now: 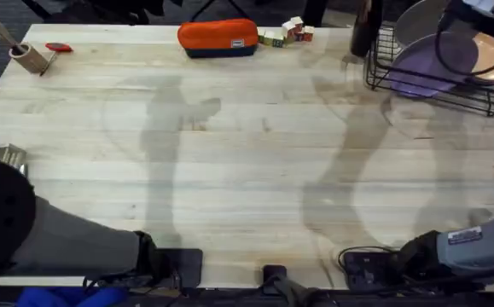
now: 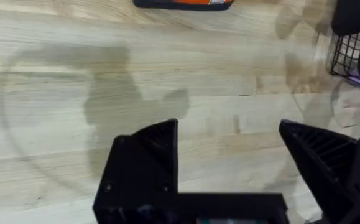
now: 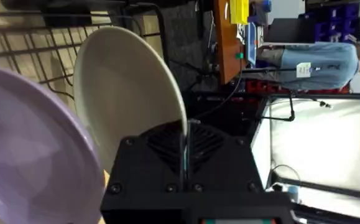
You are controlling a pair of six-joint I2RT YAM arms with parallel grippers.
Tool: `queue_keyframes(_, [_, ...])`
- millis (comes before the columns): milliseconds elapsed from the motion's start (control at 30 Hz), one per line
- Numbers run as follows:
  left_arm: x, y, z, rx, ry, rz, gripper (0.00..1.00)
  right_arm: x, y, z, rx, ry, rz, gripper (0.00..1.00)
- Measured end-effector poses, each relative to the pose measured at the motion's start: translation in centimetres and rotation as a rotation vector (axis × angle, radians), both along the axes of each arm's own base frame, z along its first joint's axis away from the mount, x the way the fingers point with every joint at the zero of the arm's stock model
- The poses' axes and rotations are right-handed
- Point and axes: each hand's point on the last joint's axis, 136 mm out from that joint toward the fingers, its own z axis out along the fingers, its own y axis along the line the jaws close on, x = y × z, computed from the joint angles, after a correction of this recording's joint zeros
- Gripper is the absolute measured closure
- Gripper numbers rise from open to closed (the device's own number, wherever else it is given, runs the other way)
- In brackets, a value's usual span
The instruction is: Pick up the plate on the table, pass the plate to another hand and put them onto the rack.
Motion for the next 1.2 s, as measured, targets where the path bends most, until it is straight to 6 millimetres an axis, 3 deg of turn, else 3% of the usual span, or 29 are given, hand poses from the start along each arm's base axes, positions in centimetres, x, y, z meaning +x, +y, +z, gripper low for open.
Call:
queue_keyframes(433, [0.0,0.0,0.0,0.000,0.000,0.000,0.006,-0.9,-0.2,-1.2,-0.140,0.050,0.079,0.973])
queue_keyframes(500, [0.0,0.0,0.0,0.000,0.000,0.000,0.006,-1.5,-0.1,-2.4,-0.126,0.098,0.090,0.973])
queue_keyframes(900, [-0.4,-0.1,-0.3,-0.013,0.029,0.014,0.006,-0.6,-0.1,-2.9,-0.132,0.092,0.114,0.973])
queue_keyframes(1200, [-0.3,0.0,-0.2,-0.011,0.020,0.015,0.008,-0.4,0.0,-2.4,-0.140,0.078,0.120,0.840])
